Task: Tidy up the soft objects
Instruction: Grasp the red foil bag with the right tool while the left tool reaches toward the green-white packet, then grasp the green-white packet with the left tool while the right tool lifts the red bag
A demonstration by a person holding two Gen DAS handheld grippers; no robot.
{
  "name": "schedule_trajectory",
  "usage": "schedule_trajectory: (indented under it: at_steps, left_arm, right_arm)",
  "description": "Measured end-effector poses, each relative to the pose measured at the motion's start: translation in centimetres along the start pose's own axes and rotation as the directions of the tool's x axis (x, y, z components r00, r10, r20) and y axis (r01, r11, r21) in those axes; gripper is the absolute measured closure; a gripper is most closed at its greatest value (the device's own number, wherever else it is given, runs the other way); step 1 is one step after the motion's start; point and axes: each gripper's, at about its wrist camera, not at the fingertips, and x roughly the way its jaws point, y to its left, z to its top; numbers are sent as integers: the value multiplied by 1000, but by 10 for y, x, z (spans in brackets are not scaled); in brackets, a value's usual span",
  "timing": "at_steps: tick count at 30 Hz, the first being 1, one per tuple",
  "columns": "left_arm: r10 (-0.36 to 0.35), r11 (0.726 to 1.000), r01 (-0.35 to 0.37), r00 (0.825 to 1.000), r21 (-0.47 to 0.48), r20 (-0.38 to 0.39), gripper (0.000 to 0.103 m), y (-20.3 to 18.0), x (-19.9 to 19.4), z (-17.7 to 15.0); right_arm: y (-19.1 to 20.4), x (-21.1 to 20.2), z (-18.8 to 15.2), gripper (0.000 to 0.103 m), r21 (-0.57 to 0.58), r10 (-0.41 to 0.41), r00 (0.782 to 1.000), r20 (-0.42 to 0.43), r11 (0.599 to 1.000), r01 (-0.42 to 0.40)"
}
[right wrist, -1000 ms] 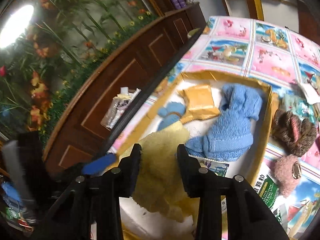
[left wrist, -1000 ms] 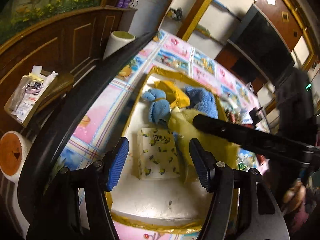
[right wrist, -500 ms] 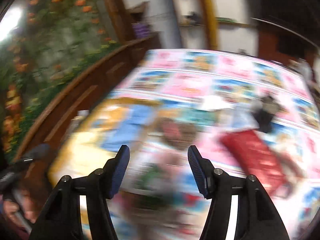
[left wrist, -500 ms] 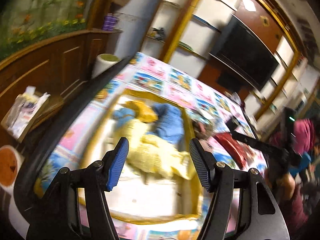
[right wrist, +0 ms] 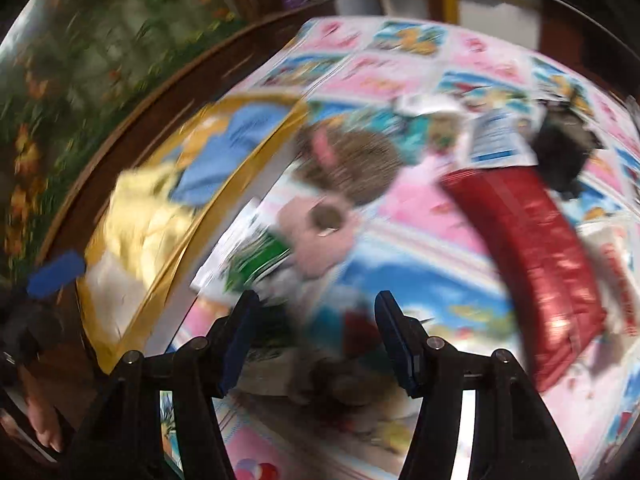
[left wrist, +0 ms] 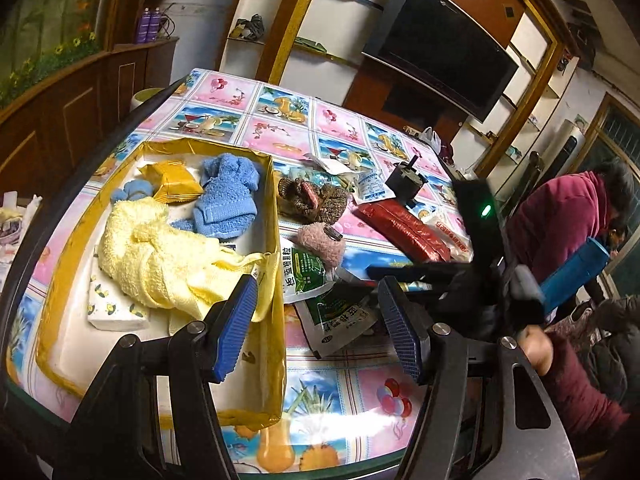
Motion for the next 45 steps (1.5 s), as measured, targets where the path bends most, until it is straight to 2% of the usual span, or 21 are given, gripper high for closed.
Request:
schedule_trajectory:
  at_steps: [1, 2, 4, 7, 10, 12, 15, 16, 18, 20, 21, 22, 23, 27, 33, 34, 35, 36, 38, 41, 45]
  left_arm:
    - [3, 1000, -3, 1000, 3, 4, 40, -2, -2, 0]
    - [6, 1000, -6, 1000, 11, 9, 40, -4, -3, -1]
    - [3, 999, -3, 1000, 33, 6, 40, -10, -1, -2]
    - [-12, 996, 14, 1000, 87, -28, 40, -22, 10, -5]
    - [-32, 991, 41, 997, 124, -74, 40, -35, 27, -11]
    - [-45, 989, 59, 993, 137, -107, 40, -42, 38, -16]
    - [-59, 985, 83, 986, 154, -156, 40, -51, 56, -22]
    - [-62, 983, 89, 983, 158, -171, 40, -53, 61, -23]
    - [-71, 982, 103, 979, 160, -194, 40, -57, 70, -25]
    - [-79, 981, 113, 975, 159, -206, 40, -61, 75, -27]
    - [-84, 980, 119, 974, 160, -210, 40, -61, 76, -28]
    - [-89, 979, 125, 973, 163, -213, 40, -63, 77, -30]
    - [-93, 977, 130, 972, 167, -217, 40, -63, 78, -31]
    - [-104, 971, 147, 969, 187, -224, 40, -66, 78, -35]
    - [-127, 957, 176, 968, 229, -215, 40, -72, 76, -36]
    - [-124, 953, 177, 969, 246, -215, 40, -74, 78, -36]
    - [-116, 949, 172, 970, 265, -214, 40, -78, 80, -36]
    - [-104, 944, 164, 972, 285, -212, 40, -80, 82, -35]
    - [-82, 926, 151, 975, 347, -206, 40, -89, 89, -35]
    - [-82, 893, 170, 972, 417, -220, 40, -101, 102, -34]
    - [-91, 847, 218, 958, 485, -271, 40, -116, 128, -31]
  right_arm:
    - [8, 4, -4, 67, -22, -3, 1000, -14, 1000, 3]
    - [11, 6, -7, 82, -29, 8, 1000, -21, 1000, -9]
    - [9, -1, -13, 94, -6, 58, 998, -4, 998, -58]
    - [-1, -16, -23, 95, -6, 26, 1000, 5, 1000, -26]
    - [-20, -25, -38, 95, 28, -21, 1000, -10, 999, 22]
    - [-32, -35, -45, 90, 45, -32, 999, 1, 998, 32]
    - [-44, -51, -48, 90, 49, -4, 1000, 17, 999, 3]
    - [-50, -60, -46, 90, 61, -10, 999, 47, 998, 7]
    - [-62, -76, -37, 72, 82, -75, 990, 116, 994, 65]
    - [-72, -87, -24, 28, 94, -169, 966, 193, 984, 153]
    - [-79, -89, -17, 24, 104, -211, 951, 227, 976, 192]
    - [-84, -88, -7, 23, 115, -250, 937, 243, 967, 228]
    - [-91, -83, 2, 23, 118, -273, 933, 236, 961, 252]
    - [-107, -49, 31, 23, 72, -320, 936, 148, 947, 312]
    - [-112, -4, 28, 23, -5, -354, 935, -13, 935, 354]
    - [-111, -2, 25, 25, 1, -364, 931, -13, 932, 364]
    - [-112, -6, 22, 35, 24, -356, 934, -10, 934, 356]
    - [-113, -9, 19, 39, 47, -343, 939, -20, 938, 344]
    - [-116, -19, 10, 47, 84, -316, 948, -32, 944, 318]
    - [-117, -31, -10, 47, 112, -299, 953, -42, 947, 302]
    - [-119, -44, -31, 47, 151, -273, 961, -50, 949, 278]
